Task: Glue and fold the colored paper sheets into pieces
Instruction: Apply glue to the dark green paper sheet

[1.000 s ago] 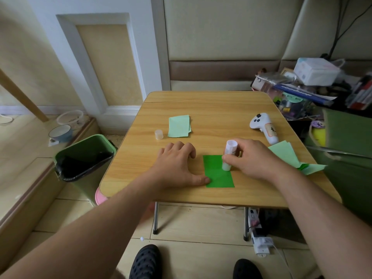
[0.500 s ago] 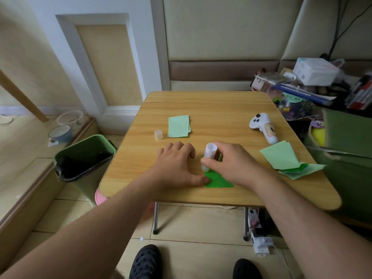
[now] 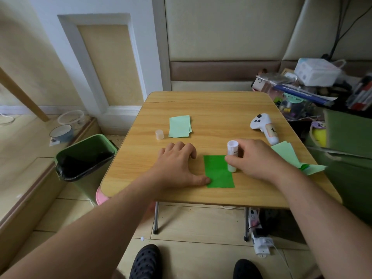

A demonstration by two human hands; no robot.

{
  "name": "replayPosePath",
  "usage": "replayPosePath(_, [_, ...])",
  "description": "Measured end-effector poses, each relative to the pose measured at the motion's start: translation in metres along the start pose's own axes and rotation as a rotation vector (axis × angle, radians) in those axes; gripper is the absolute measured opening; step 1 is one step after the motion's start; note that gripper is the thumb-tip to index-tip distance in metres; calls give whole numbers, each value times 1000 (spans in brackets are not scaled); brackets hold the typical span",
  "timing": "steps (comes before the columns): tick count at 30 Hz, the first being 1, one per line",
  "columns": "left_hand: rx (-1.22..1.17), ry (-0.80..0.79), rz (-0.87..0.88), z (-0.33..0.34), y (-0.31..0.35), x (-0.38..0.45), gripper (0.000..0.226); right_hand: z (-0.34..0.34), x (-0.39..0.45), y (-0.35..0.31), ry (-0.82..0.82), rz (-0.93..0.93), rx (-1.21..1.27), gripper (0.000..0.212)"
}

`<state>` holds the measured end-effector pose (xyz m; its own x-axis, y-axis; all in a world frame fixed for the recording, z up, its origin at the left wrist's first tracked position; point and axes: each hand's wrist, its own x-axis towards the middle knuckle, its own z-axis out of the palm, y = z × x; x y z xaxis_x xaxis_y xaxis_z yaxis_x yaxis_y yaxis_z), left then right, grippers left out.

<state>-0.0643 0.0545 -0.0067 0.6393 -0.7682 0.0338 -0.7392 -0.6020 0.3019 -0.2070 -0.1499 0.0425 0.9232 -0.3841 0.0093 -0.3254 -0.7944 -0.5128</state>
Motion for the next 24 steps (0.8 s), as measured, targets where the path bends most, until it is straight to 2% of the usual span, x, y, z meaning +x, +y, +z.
replayPosePath(5, [25,17,-11,3,1,0,77,8,0,-14,75,-38,123,20])
replayPosePath(8, [42,41,-26,4,4,-1,83,18,-2,-26,31,-79,152,21])
replayPosePath(13, [51,50,-22,4,5,-1,86,24,-1,-25,-48,-109,77,23])
replayPosePath(24, [46,46,-22,3,5,-2,86,-7,-3,0,-59,-23,-1,19])
